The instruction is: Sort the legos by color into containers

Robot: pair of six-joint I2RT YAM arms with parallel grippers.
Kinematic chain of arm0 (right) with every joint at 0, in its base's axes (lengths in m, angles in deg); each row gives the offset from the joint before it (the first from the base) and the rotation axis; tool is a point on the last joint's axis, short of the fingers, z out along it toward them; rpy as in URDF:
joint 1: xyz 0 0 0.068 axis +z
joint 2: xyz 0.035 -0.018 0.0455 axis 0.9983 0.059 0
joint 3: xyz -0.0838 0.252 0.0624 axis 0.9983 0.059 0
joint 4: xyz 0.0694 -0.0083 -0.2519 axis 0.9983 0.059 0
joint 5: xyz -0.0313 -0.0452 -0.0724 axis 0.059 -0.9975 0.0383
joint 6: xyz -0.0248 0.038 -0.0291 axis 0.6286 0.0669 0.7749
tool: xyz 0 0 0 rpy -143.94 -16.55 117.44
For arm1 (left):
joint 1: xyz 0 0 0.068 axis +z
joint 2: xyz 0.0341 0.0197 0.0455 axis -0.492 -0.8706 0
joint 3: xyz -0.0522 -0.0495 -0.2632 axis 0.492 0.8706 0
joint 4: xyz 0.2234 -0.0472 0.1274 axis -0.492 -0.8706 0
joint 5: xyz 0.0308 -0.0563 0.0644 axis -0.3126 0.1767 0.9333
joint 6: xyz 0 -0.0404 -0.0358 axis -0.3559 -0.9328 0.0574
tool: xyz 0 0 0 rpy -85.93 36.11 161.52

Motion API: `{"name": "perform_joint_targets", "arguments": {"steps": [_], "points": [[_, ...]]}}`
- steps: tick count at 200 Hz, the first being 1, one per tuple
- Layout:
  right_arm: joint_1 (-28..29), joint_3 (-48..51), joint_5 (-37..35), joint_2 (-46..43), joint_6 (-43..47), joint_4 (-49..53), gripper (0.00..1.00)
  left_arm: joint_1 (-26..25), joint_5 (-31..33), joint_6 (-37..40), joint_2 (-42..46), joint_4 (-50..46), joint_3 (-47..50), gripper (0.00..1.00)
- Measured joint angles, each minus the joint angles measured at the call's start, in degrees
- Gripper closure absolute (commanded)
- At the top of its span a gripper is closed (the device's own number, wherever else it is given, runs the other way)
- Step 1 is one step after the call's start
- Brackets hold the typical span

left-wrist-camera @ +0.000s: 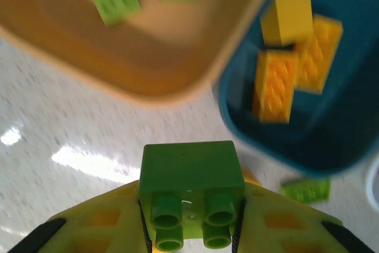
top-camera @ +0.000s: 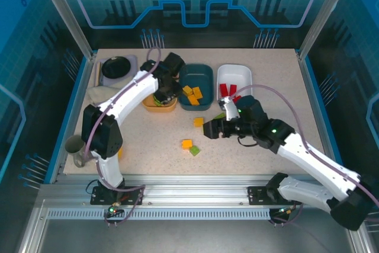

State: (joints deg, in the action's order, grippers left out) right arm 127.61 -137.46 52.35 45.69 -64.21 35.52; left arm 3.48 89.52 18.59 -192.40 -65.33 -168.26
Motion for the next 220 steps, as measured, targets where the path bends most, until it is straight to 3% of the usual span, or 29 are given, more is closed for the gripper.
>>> {"name": "perform_joint_targets", "arguments": {"steps": [34,72,116,178,220], "points": [[1.1,-3.5,-1.7,10.1,-0.7,-6.3,0.18,7.2,1.9,5.1,-7.2,0.0,-7.1,0.69],[-0.1,-11.1,-1.3,17.8,-1.3,-8.2,0.15,11.0,4.0,9.6,-18.7,-0.5,-18.8,0.67],[-3.1,-14.4,-0.2,21.8,-2.2,-9.0,0.15,12.1,8.1,12.1,-28.3,-1.9,-27.9,0.64],[-4.1,-15.8,0.9,24.5,-2.5,-8.3,0.15,12.2,12.6,12.8,-33.2,-4.1,-30.2,0.62],[-4.4,-16.4,0.9,26.0,-2.5,-7.1,0.16,12.2,12.5,12.7,-34.1,-5.3,-30.3,0.51]]}}
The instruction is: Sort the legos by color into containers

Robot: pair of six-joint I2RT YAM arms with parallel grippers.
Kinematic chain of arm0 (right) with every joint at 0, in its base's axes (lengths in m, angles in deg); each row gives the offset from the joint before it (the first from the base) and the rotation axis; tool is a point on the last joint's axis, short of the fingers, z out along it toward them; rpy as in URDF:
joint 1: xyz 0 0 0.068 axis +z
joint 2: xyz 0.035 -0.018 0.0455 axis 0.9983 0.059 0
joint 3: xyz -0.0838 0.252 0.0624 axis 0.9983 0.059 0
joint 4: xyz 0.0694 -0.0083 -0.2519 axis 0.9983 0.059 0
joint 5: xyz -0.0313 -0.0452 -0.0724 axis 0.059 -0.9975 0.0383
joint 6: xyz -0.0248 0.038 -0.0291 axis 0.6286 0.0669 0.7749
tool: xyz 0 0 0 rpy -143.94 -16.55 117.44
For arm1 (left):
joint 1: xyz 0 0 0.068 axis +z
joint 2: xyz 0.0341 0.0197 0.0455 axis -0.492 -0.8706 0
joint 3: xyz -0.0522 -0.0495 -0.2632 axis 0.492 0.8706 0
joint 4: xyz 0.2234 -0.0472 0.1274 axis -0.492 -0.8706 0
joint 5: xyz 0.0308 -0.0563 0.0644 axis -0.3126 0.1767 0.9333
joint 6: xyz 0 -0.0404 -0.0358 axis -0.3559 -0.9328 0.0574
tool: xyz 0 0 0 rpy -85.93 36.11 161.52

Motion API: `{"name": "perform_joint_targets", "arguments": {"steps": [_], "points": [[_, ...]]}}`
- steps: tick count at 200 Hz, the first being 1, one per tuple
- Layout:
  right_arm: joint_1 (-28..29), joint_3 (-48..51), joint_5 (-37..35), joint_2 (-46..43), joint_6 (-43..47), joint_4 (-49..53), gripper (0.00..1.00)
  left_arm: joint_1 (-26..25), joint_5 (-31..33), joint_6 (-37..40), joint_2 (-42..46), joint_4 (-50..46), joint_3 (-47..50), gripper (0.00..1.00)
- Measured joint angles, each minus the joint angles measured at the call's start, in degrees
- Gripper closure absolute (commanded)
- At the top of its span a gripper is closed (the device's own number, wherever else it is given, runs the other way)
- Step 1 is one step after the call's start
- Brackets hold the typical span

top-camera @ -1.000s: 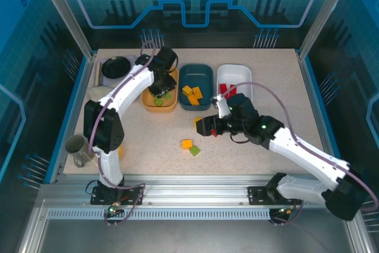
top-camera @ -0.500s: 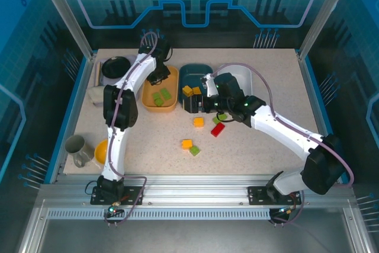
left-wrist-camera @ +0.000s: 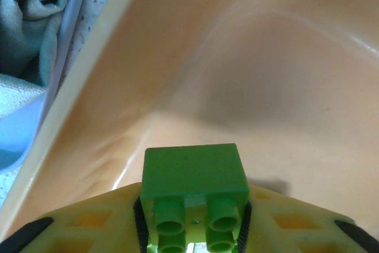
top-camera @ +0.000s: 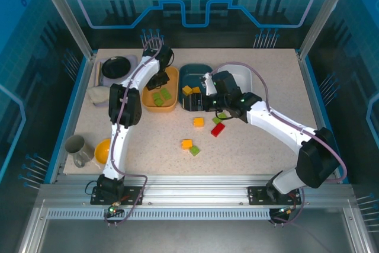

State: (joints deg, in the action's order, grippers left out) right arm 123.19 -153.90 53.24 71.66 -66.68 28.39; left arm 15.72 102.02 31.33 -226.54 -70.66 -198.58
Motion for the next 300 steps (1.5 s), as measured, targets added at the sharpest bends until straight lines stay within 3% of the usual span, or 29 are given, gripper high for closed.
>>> {"name": "perform_joint_targets", "arguments": {"steps": [61,95,131,168,194,235,300], "points": [[0.7,-1.8,-3.9,2.3,3.9,6.7,0.18,-0.5,-1.1,0.4,-0.1,-0.5,0.0,0.40],[5.5,-3.2,-8.7,2.9,8.7,11.5,0.18,-1.8,-2.0,0.2,3.8,-0.9,0.3,0.36],[12.0,-4.1,-12.5,6.3,11.6,16.9,0.17,-4.8,-3.8,-0.3,21.0,1.6,9.6,0.31],[14.1,-7.0,-13.2,14.8,10.0,22.2,0.15,-8.3,-7.2,-0.4,45.8,7.2,29.8,0.30],[14.1,-9.7,-12.5,20.0,6.3,25.5,0.15,-9.7,-9.7,-1.9,58.1,9.1,44.9,0.30],[15.0,-15.1,-11.2,25.8,0.3,28.7,0.18,-12.2,-11.2,-4.4,68.1,8.9,59.5,0.30],[16.7,-20.8,-12.6,33.1,-6.1,36.5,0.34,-14.5,-11.7,-7.0,77.0,8.0,65.5,0.30]]}}
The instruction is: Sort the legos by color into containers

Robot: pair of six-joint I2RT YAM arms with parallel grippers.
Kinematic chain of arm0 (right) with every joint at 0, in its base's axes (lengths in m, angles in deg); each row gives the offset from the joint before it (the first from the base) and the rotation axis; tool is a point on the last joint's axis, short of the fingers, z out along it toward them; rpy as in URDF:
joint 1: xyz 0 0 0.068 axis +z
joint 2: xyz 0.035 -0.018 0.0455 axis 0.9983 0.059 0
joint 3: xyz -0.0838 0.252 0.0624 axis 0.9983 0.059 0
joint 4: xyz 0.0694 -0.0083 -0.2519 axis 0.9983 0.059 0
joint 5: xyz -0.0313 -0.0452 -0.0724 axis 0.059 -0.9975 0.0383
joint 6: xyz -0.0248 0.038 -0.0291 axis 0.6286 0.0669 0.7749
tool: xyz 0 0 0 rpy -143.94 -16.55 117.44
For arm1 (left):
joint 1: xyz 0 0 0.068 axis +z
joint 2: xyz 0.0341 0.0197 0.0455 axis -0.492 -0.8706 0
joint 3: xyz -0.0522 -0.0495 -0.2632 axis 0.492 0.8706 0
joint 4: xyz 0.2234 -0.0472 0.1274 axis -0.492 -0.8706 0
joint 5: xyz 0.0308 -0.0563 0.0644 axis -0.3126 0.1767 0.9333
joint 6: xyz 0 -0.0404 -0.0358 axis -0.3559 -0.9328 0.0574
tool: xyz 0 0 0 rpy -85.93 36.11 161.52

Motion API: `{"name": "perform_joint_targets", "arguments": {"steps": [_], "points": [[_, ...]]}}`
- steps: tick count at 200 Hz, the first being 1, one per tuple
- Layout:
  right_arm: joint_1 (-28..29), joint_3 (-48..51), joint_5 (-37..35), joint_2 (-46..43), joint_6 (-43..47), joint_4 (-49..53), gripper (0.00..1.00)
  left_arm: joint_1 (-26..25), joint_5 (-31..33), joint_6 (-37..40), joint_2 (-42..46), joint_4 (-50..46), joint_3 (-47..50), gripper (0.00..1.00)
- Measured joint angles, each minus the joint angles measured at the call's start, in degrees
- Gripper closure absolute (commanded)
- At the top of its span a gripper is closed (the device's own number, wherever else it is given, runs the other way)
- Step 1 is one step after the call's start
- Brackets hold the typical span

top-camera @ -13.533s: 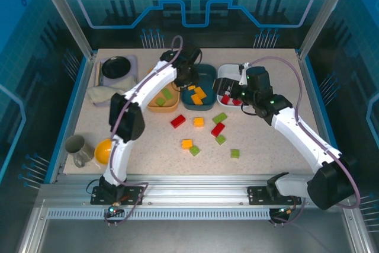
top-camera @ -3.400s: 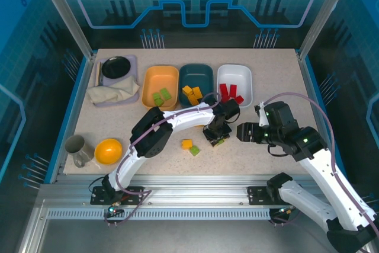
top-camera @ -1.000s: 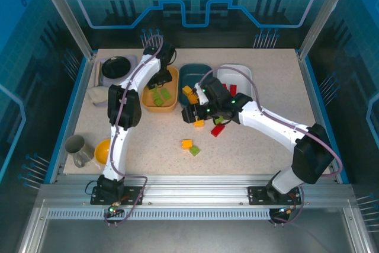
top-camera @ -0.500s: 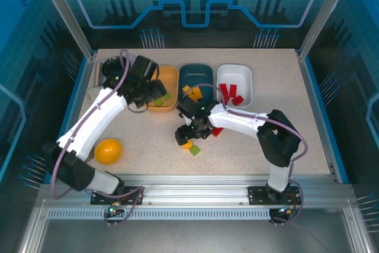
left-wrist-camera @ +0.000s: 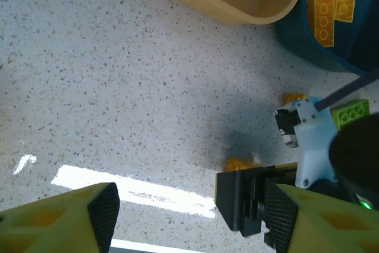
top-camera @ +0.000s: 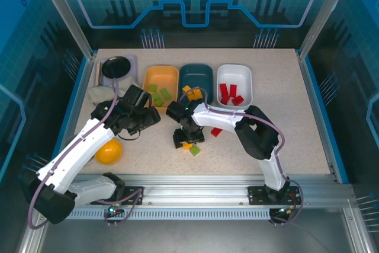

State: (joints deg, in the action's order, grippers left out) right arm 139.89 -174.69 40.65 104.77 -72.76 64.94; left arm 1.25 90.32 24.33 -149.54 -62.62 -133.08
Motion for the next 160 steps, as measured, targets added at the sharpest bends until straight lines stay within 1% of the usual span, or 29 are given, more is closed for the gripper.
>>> {"name": "perform_joint_targets", "arguments": {"steps": [21,48,62,85,120,139,160], "points": [[0.1,-0.7,-0.8,0.8,-0.9,1.3,0.42,-0.1,0.0,-0.7,2.3,0.0,1.5,0.30],[0.2,-3.0,-2.2,2.1,-1.3,1.9,0.61,-0.1,0.0,-0.9,4.6,-0.3,2.8,0.30],[0.3,-3.8,-2.9,2.2,-1.6,2.1,0.66,-0.1,-0.1,-0.9,5.7,-0.3,3.6,0.30],[0.3,-4.6,-4.8,2.1,-1.2,2.4,0.70,-0.1,-1.2,-0.8,7.2,0.2,4.8,0.30],[-0.6,-7.0,-9.0,-0.9,0.6,4.1,0.70,-0.1,-4.9,-0.7,7.5,3.5,5.5,0.30],[-3.6,-10.4,-10.4,-3.6,2.4,4.3,0.70,-0.2,-6.5,-0.6,6.1,6.1,5.0,0.30],[-9.3,-16.9,-11.1,-3.9,4.3,3.4,0.70,-0.2,-7.8,-0.6,2.7,9.2,3.8,0.30]]}}
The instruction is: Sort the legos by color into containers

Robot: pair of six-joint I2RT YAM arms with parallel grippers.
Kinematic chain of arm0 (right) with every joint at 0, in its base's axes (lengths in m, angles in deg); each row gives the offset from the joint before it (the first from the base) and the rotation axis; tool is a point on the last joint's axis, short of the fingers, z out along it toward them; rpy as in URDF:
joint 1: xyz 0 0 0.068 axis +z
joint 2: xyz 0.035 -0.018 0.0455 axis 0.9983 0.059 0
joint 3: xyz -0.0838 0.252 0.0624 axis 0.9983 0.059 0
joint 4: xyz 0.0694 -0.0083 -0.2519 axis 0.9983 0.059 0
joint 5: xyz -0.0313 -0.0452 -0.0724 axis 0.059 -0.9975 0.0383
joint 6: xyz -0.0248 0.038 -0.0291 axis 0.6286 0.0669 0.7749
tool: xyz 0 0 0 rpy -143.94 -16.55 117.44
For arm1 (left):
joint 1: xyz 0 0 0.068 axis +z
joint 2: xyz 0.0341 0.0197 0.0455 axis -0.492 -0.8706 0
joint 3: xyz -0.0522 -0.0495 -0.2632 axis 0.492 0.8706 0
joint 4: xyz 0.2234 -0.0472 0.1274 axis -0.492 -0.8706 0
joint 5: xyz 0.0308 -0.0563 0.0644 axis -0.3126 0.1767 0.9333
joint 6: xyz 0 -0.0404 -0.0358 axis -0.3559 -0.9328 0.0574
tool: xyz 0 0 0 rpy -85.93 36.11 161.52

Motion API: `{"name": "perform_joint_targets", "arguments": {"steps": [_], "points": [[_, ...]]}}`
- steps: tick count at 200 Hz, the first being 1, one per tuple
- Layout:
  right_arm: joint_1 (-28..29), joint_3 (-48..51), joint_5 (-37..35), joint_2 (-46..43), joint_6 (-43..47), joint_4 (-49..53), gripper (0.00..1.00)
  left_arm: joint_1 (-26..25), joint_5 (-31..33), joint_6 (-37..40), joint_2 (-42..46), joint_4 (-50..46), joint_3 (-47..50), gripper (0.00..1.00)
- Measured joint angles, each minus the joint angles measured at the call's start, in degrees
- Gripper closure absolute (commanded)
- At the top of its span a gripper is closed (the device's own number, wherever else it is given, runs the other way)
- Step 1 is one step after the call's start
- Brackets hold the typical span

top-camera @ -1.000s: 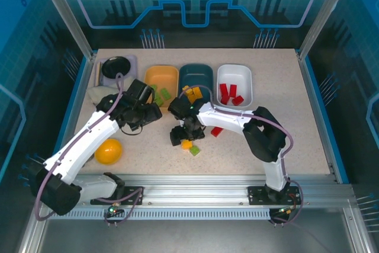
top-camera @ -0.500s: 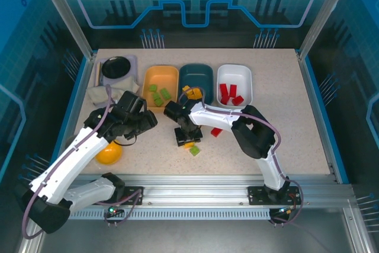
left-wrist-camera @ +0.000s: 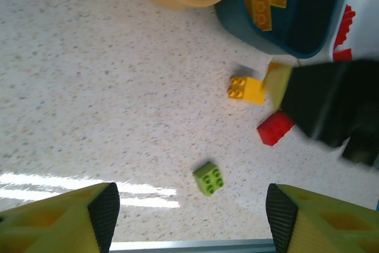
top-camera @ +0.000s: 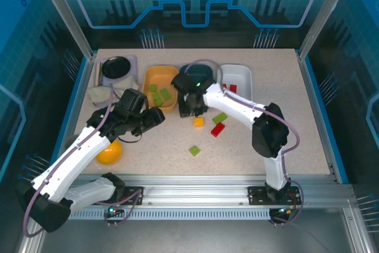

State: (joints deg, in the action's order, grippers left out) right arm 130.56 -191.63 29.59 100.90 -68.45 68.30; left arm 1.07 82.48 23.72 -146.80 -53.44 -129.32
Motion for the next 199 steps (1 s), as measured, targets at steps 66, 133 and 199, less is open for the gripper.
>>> {"name": "perform_joint_targets", "arguments": {"steps": [66,133,199], "points": [[-12.0,-29.3,0.8,20.4,4.3,-2.1,0.68,-0.1,-1.8,1.4,-9.5,6.8,-5.8,0.30],[-15.3,-43.8,6.4,37.6,6.4,-2.1,0.60,-0.3,-2.8,1.5,-9.9,7.7,-5.7,0.30],[-15.6,-44.4,8.9,38.1,7.6,-2.0,0.34,-0.3,-2.9,1.5,-9.7,6.9,-4.9,0.30]]}}
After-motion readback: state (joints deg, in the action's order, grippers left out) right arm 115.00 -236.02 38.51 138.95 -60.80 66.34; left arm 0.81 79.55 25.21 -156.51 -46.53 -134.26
